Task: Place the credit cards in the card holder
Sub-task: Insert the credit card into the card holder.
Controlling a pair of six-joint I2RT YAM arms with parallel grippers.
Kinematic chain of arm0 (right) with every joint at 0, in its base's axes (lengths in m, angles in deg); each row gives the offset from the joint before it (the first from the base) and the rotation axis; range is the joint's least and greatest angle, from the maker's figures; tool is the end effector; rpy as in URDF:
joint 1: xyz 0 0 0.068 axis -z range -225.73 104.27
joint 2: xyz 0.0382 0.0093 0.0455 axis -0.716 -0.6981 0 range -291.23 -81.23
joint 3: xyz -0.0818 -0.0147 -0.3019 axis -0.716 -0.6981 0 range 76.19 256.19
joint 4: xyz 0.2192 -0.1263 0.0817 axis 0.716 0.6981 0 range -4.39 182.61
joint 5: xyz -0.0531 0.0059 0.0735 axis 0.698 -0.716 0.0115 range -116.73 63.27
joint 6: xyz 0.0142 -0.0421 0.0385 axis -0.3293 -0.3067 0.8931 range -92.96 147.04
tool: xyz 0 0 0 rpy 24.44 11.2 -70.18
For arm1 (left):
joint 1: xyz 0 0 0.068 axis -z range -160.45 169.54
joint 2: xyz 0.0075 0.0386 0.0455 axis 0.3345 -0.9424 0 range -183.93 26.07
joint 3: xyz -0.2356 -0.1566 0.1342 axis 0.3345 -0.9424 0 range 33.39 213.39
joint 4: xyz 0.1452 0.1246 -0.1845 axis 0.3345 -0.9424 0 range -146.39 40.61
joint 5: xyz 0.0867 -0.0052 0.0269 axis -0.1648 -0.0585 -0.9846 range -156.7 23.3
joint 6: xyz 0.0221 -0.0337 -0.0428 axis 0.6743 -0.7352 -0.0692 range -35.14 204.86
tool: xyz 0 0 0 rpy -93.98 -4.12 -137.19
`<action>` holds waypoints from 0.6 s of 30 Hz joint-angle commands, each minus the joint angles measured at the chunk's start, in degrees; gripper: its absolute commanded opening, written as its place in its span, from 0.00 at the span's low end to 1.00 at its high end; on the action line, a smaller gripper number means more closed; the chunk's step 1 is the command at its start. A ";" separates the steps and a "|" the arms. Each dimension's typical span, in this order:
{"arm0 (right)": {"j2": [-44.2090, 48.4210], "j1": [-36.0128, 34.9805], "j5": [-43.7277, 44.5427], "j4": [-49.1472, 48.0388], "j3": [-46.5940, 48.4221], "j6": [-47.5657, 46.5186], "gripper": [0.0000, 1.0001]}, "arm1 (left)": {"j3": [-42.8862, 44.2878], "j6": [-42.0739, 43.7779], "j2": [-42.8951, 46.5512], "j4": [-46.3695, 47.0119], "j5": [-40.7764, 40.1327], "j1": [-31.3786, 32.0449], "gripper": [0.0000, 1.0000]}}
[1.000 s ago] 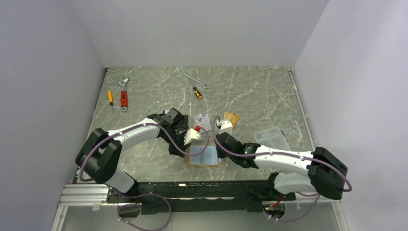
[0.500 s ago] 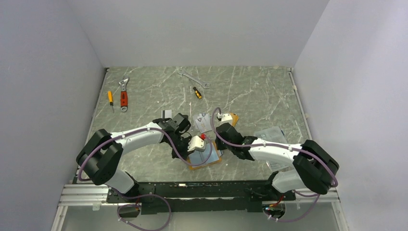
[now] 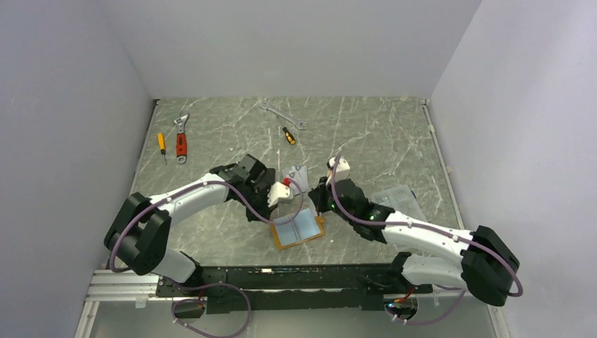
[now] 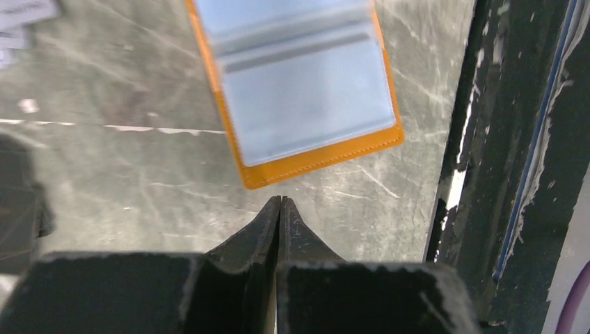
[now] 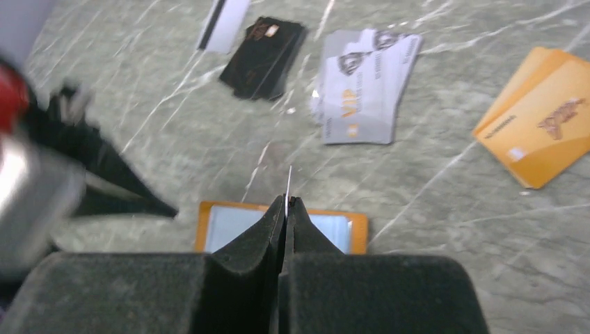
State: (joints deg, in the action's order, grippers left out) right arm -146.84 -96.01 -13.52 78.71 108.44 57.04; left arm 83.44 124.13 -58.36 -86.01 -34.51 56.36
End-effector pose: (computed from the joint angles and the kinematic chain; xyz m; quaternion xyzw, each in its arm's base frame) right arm 0.1602 0.1773 0.2530 -0.0891 0.8419 0.2624 0.4630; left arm 0.1994 -0.1775 0.2220 0.6200 0.7181 -0.2699 0.1644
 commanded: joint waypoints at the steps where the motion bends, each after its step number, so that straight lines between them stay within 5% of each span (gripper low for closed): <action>1: 2.42 -6.10 4.74 -14.54 -7.02 -2.35 0.00 | 3.84 -2.79 3.29 -1.38 7.99 -3.61 0.06; 9: 3.08 -7.19 0.94 -18.14 -5.99 0.65 0.00 | 6.96 -6.82 4.40 -3.89 23.73 -11.84 0.12; 13: 5.19 -7.05 -2.28 -24.53 -6.67 4.44 0.00 | 8.23 -9.79 3.20 -3.65 33.97 -12.65 0.28; 16: 3.84 -6.80 -4.86 -28.65 -5.05 6.66 0.00 | 9.61 -9.05 1.31 -5.24 41.13 -12.82 0.53; 18: 3.09 -6.58 -5.96 -31.78 -4.80 8.15 0.00 | 10.71 -8.57 -0.30 -7.28 45.09 -12.82 0.54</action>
State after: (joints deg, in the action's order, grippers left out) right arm -143.21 -103.07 -15.68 57.71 100.85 61.10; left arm 90.65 115.49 -56.59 -90.12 -3.74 43.58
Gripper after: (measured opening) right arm 0.008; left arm 0.526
